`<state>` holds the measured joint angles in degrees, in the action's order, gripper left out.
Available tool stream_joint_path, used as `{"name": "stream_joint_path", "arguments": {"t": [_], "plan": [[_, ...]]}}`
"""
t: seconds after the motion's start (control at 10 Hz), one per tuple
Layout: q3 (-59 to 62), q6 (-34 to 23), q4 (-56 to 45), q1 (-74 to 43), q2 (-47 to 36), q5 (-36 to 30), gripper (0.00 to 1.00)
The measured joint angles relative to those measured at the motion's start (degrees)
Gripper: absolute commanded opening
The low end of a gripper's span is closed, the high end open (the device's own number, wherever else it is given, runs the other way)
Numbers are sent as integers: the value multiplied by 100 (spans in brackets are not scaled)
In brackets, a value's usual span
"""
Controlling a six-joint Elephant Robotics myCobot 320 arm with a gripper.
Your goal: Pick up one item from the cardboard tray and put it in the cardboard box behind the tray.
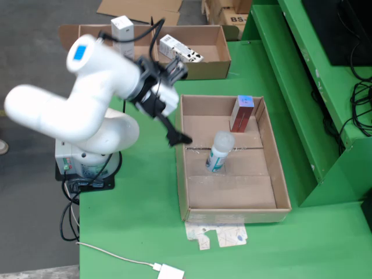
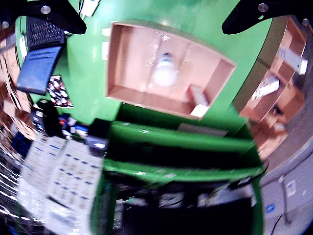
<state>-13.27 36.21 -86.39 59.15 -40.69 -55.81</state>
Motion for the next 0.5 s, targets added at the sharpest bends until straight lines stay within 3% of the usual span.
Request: {"name": "stream_joint_path", "arguments": {"t": [0.5], "plan": [[1319,0,-1345,-668,-1371,1336,100]]}}
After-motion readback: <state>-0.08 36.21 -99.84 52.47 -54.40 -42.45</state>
